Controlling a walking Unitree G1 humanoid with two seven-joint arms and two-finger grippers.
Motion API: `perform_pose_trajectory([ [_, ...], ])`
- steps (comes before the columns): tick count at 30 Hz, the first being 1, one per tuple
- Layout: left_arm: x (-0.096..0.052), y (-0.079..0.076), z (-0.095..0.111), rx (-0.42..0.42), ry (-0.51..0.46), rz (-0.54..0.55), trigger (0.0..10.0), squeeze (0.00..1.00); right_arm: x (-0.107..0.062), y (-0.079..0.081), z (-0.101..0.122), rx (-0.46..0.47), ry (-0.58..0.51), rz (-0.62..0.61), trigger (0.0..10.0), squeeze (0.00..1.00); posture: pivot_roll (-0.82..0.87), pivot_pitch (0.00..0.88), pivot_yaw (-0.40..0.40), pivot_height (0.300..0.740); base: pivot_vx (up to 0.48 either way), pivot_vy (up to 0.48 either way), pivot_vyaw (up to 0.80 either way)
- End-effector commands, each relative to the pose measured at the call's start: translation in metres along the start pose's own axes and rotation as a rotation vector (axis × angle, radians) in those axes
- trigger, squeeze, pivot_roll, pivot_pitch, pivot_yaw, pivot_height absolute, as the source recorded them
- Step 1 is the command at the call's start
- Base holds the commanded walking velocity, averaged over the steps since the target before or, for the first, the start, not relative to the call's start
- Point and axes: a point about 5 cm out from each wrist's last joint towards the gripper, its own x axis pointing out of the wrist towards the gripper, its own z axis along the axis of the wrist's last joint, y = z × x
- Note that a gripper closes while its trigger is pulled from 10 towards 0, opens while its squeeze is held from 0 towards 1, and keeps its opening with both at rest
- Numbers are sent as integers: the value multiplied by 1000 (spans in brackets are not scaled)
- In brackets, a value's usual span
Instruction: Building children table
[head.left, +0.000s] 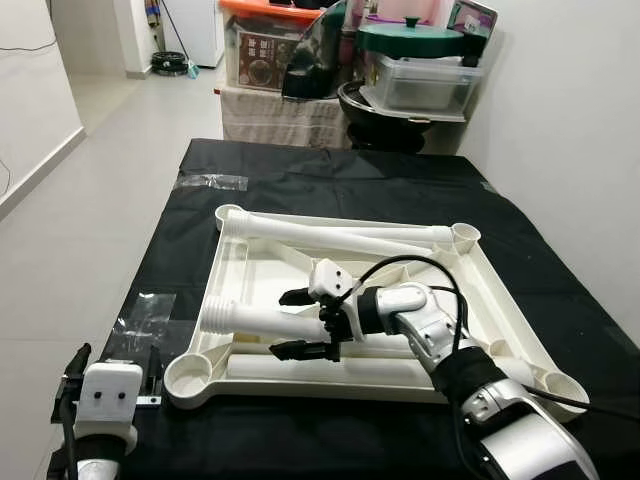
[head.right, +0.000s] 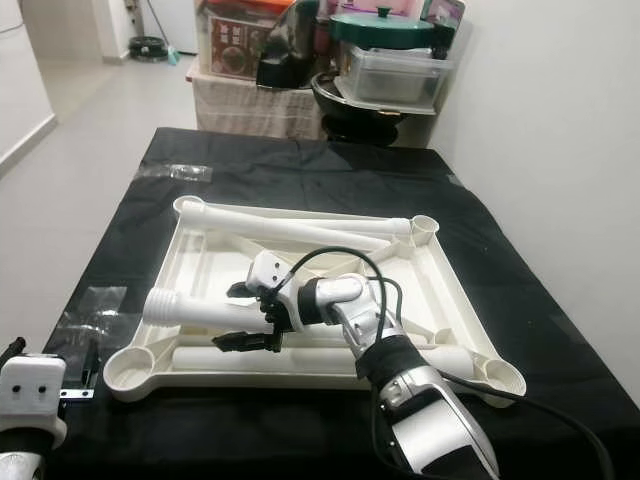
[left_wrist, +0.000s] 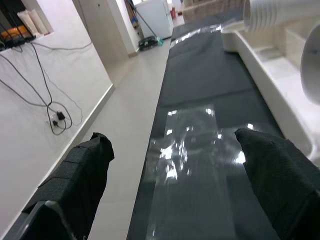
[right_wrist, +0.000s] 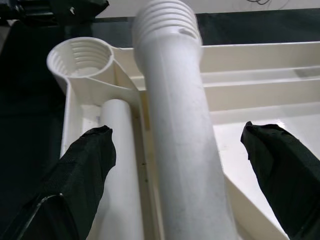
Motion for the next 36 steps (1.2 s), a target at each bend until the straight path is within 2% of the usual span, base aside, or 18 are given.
perform_pose_trajectory([
  [1, -1, -4, 0, 0, -7, -25, 10000, 0, 4, -1, -3, -11, 19, -20, 10000, 0, 166, 0, -105, 740, 0, 0, 0],
  [7, -3, -5, -1, 1, -3, -30, 10000, 0, 7, 3, -8, 16, 38, 21, 10000, 0, 168, 0, -108, 740, 0, 0, 0],
  [10, -1, -5, 1, -1, -8, -27, 10000, 0, 10, 7, -24, 29, 145, 28, 10000, 0, 171, 0, -112, 740, 0, 0, 0],
  [11, -1, -5, 1, -1, -8, -27, 10000, 0, 10, 7, -24, 29, 145, 28, 10000, 0, 171, 0, -112, 740, 0, 0, 0],
  [12, 1, -5, 2, -3, -12, -24, 10000, 0, 10, 13, -34, 25, 206, 74, 8941, 0, 171, 0, -113, 740, 0, 0, 0],
  [13, 1, -5, 2, -3, -12, -24, 10000, 0, 10, 13, -34, 25, 206, 74, 8941, 0, 171, 0, -113, 740, 0, 0, 0],
  [14, 2, -5, 1, -2, -9, -22, 10000, 0, 11, 13, -35, 47, 209, 65, 4078, 0, 171, 0, -113, 740, 0, 0, 0],
  [15, 2, -5, 1, -2, -9, -22, 10000, 0, 11, 13, -35, 47, 209, 65, 4078, 0, 171, 0, -113, 740, 0, 0, 0],
  [16, 3, -4, 0, -1, -7, -20, 10000, 0, 11, 11, -36, 76, 212, 35, 0, 0, 171, 0, -113, 740, 0, 0, 0],
  [21, 4, -7, 0, -3, -6, -23, 10000, 0, 9, 2, -37, 165, 193, -77, 0, 0, 153, 0, -107, 740, 0, 0, 0],
  [23, 6, -9, 1, -6, -9, -25, 10000, 0, 7, -6, -30, 223, 131, -150, 0, 0, 146, 0, -104, 740, 0, 0, 0],
  [28, 7, -10, -1, -7, -5, -28, 10000, 0, 1, -14, -19, 269, 51, -169, 0, 0, 136, 0, -100, 740, 0, 0, 0],
  [33, 8, -10, -2, -12, 3, -26, 10000, 0, -6, -16, -17, 266, 34, -157, 0, 0, 128, 0, -100, 740, 0, 0, 0],
  [34, 10, -11, -1, -21, 1, -24, 10000, 0, -17, -23, -5, 236, -33, -178, 0, 0, 126, 0, -102, 740, 0, 0, 0],
  [35, 10, -11, -1, -21, 1, -24, 10000, 0, -17, -23, -5, 236, -33, -178, 0, 0, 126, 0, -102, 740, 0, 0, 0],
  [36, 11, -11, -1, -24, -2, -24, 10000, 0, -23, -29, 5, 204, -78, -200, 0, 0, 126, 0, -102, 740, 0, 0, 0],
])
